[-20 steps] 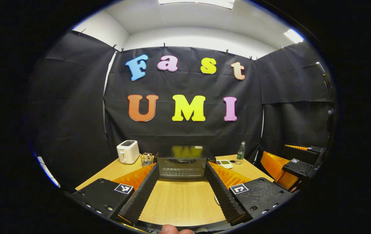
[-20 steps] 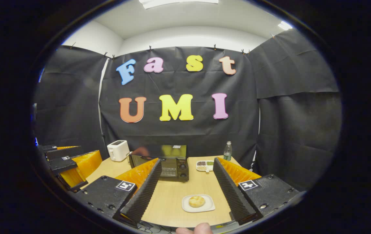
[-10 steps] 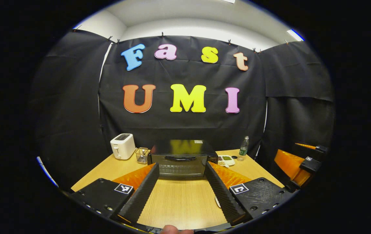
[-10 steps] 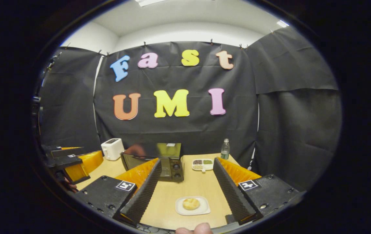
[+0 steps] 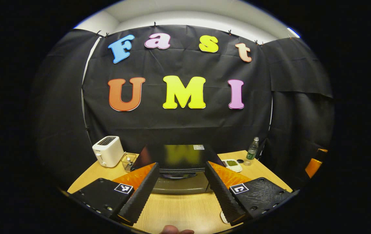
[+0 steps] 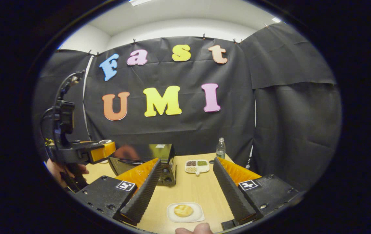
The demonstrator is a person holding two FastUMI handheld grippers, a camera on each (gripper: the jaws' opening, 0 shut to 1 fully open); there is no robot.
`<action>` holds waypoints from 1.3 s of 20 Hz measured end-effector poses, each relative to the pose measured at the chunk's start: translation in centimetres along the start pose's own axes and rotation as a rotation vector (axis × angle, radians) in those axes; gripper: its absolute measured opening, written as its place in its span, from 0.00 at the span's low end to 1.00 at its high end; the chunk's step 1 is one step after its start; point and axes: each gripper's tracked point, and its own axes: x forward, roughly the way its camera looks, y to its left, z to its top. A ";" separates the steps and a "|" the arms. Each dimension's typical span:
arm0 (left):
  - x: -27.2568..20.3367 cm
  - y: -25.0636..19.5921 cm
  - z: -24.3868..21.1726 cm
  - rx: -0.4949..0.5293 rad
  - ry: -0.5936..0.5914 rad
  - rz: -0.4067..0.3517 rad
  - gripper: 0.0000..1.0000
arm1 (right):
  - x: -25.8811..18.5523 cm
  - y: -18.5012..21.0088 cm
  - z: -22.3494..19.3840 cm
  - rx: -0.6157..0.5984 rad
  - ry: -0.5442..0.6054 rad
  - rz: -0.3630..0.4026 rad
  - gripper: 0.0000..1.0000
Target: Open the electric oven with the left hand, put the food in, and close the electric oven.
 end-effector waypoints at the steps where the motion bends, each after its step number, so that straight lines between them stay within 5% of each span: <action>1: 1.7 0.1 -0.4 0.005 0.013 0.003 0.93 | 0.7 0.2 -0.3 0.000 0.008 0.018 0.98; 7: 9.2 0.9 -4.2 0.001 0.105 0.028 0.93 | 4.6 0.8 -2.6 -0.018 0.084 0.088 0.98; 12: 12.5 1.8 -8.2 0.025 0.193 0.034 0.93 | 7.1 -1.0 -4.5 0.008 0.160 0.051 0.98; 26: 10.5 2.0 -10.3 0.011 0.209 0.030 1.00 | 5.9 -4.9 -3.9 0.040 0.164 -0.099 0.98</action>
